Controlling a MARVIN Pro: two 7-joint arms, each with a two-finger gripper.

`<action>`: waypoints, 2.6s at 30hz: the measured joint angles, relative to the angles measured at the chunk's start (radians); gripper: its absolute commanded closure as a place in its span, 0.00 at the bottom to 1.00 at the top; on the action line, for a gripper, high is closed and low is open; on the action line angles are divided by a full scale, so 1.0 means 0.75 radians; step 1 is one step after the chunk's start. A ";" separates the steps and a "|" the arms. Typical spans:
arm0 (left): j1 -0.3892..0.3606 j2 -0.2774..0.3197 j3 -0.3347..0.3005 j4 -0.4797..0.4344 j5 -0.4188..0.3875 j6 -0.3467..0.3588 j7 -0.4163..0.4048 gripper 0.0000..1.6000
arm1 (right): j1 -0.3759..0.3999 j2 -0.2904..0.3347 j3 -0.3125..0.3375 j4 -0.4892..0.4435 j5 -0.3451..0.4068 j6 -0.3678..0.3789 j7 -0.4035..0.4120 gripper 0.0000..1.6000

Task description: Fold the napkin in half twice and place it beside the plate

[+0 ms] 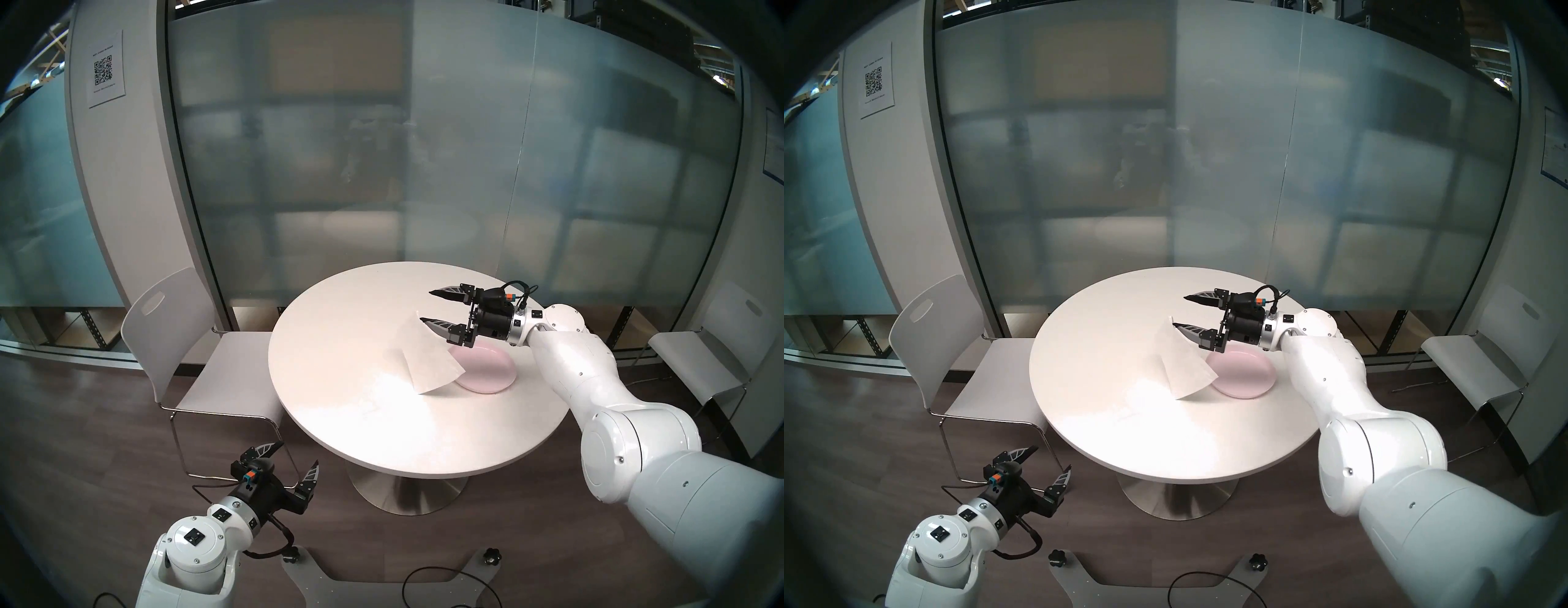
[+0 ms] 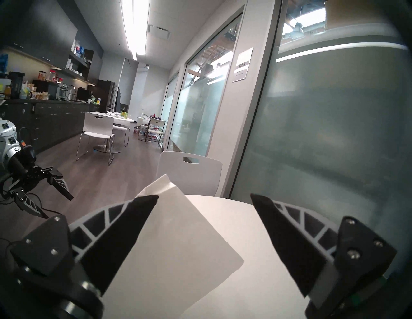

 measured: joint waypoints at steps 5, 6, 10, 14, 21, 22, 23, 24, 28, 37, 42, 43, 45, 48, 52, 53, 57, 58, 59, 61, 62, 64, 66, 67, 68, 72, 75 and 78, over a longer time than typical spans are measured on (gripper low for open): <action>0.011 0.004 -0.023 0.001 -0.007 -0.003 0.000 0.00 | -0.049 -0.049 -0.056 -0.036 0.007 0.038 0.033 0.00; 0.014 0.004 -0.028 0.001 -0.008 -0.003 0.000 0.00 | -0.062 -0.058 -0.069 -0.043 0.008 0.046 0.040 0.00; 0.026 0.006 -0.045 0.001 -0.014 -0.007 0.000 0.00 | -0.101 -0.083 -0.104 -0.073 0.014 0.072 0.064 0.00; 0.038 0.007 -0.062 0.000 -0.020 -0.011 0.000 0.00 | -0.139 -0.101 -0.137 -0.112 0.022 0.100 0.088 0.00; 0.055 0.009 -0.084 -0.003 -0.031 -0.019 0.000 0.00 | -0.198 -0.112 -0.175 -0.189 0.041 0.140 0.101 0.00; 0.056 0.009 -0.086 -0.003 -0.032 -0.020 0.000 0.00 | -0.203 -0.112 -0.177 -0.197 0.043 0.144 0.101 0.00; 0.059 0.009 -0.090 -0.004 -0.035 -0.022 0.000 0.00 | -0.215 -0.111 -0.181 -0.223 0.049 0.153 0.101 0.00; 0.062 0.009 -0.093 -0.004 -0.037 -0.023 0.000 0.00 | -0.222 -0.110 -0.183 -0.240 0.054 0.158 0.101 0.00; 0.069 0.008 -0.101 -0.009 -0.046 -0.029 0.000 0.00 | -0.246 -0.095 -0.175 -0.307 0.073 0.175 0.101 0.00; 0.080 -0.009 -0.120 -0.040 -0.074 -0.050 0.003 0.00 | -0.295 -0.029 -0.080 -0.462 0.139 0.203 0.101 0.00; 0.087 -0.026 -0.133 -0.062 -0.095 -0.063 0.013 0.00 | -0.331 0.012 0.003 -0.547 0.189 0.218 0.102 0.00; 0.088 -0.028 -0.134 -0.065 -0.097 -0.065 0.015 0.00 | -0.336 0.016 0.013 -0.557 0.195 0.220 0.102 0.00; 0.090 -0.036 -0.140 -0.076 -0.106 -0.070 0.020 0.00 | -0.354 0.031 0.051 -0.590 0.218 0.227 0.102 0.00; 0.095 -0.051 -0.152 -0.099 -0.125 -0.083 0.031 0.00 | -0.399 0.056 0.127 -0.657 0.266 0.246 0.102 0.00; 0.100 -0.066 -0.164 -0.120 -0.143 -0.094 0.043 0.00 | -0.448 0.074 0.194 -0.711 0.304 0.267 0.101 0.00; 0.101 -0.070 -0.168 -0.125 -0.148 -0.097 0.046 0.00 | -0.460 0.078 0.209 -0.722 0.313 0.272 0.101 0.00; 0.107 -0.087 -0.184 -0.154 -0.170 -0.111 0.060 0.00 | -0.524 0.095 0.282 -0.768 0.346 0.298 0.099 0.00; 0.108 -0.090 -0.188 -0.160 -0.174 -0.114 0.063 0.00 | -0.538 0.098 0.298 -0.777 0.352 0.303 0.097 0.00; 0.111 -0.096 -0.193 -0.169 -0.181 -0.118 0.067 0.00 | -0.559 0.103 0.320 -0.789 0.360 0.311 0.095 0.00; 0.116 -0.106 -0.205 -0.186 -0.195 -0.127 0.075 0.00 | -0.602 0.114 0.369 -0.808 0.375 0.327 0.088 0.00; 0.119 -0.110 -0.211 -0.193 -0.201 -0.131 0.079 0.00 | -0.621 0.118 0.390 -0.816 0.381 0.335 0.085 0.00; 0.125 -0.118 -0.220 -0.203 -0.210 -0.137 0.085 0.00 | -0.654 0.125 0.425 -0.827 0.390 0.347 0.079 0.00; 0.132 -0.128 -0.230 -0.214 -0.222 -0.144 0.091 0.00 | -0.692 0.131 0.467 -0.844 0.401 0.363 0.074 0.00; 0.137 -0.134 -0.236 -0.220 -0.228 -0.148 0.095 0.00 | -0.715 0.132 0.492 -0.857 0.407 0.373 0.071 0.00; 0.141 -0.139 -0.240 -0.225 -0.235 -0.151 0.099 0.00 | -0.736 0.134 0.515 -0.870 0.413 0.383 0.069 0.00; 0.159 -0.161 -0.254 -0.243 -0.259 -0.166 0.110 0.00 | -0.816 0.132 0.593 -0.934 0.433 0.422 0.063 0.00; 0.172 -0.177 -0.261 -0.255 -0.276 -0.177 0.117 0.00 | -0.871 0.123 0.641 -0.990 0.444 0.453 0.059 0.00; 0.185 -0.193 -0.269 -0.270 -0.294 -0.190 0.123 0.00 | -0.925 0.105 0.681 -1.044 0.456 0.485 0.050 0.00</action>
